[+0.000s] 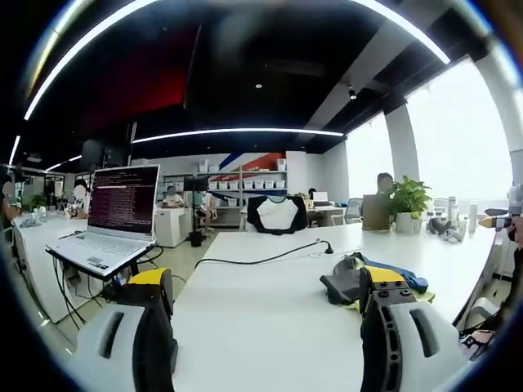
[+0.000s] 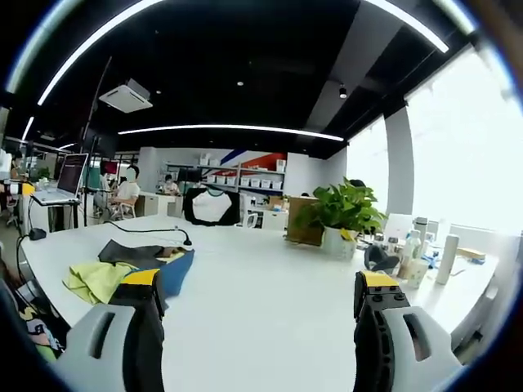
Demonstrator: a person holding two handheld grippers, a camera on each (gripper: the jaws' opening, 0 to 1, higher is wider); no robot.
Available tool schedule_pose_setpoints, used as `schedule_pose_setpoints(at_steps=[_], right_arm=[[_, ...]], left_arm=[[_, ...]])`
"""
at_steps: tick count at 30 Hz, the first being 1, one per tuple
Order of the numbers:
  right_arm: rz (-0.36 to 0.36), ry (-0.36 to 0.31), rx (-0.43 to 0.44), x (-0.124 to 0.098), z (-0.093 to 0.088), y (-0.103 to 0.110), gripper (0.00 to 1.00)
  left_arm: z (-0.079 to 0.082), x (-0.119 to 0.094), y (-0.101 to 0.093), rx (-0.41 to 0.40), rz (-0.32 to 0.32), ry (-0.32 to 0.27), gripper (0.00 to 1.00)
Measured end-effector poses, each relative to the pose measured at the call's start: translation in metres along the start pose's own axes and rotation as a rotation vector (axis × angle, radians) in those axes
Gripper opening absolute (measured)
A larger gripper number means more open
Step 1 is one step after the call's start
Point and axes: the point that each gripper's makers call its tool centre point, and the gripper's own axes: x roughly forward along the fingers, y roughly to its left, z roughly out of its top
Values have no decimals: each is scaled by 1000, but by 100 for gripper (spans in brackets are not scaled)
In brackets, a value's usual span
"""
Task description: Fold the garment on the visible template until the final outline fits inside the template.
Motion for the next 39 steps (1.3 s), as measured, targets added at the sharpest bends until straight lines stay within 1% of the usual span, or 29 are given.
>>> schedule_pose_setpoints(at_steps=[5,9,14,17,21,24,27,29,34,39], right_arm=[[40,7,9,4,-3,9,99],[42,1,11,4,-2,11,99],[50,0,8,6,-1,15,99],[55,7,8,10,-4,18,99],[74,27,10,14,-8,26,99],[76,8,-12,15,-3,31,99],[94,26,-12,18,-8,37,99],[108,28,-9,22,-9,42,99],[158,56,-20,29,-17,60,99],[179,64,-30,32,-19,67,99]], left_arm=[[0,1,-3,2,-7,3,100],[-2,1,-4,3,-9,13,100],[-2,3,-5,4,-13,9,100],[-4,4,-6,3,-15,17,100],[-5,5,-6,1,-16,20,100],[-4,4,-5,5,-14,17,100],[-4,6,-6,4,-14,15,100],[-7,7,-7,6,-19,28,100],[-8,9,-9,9,-26,32,100],[-8,9,-9,9,-26,33,100]])
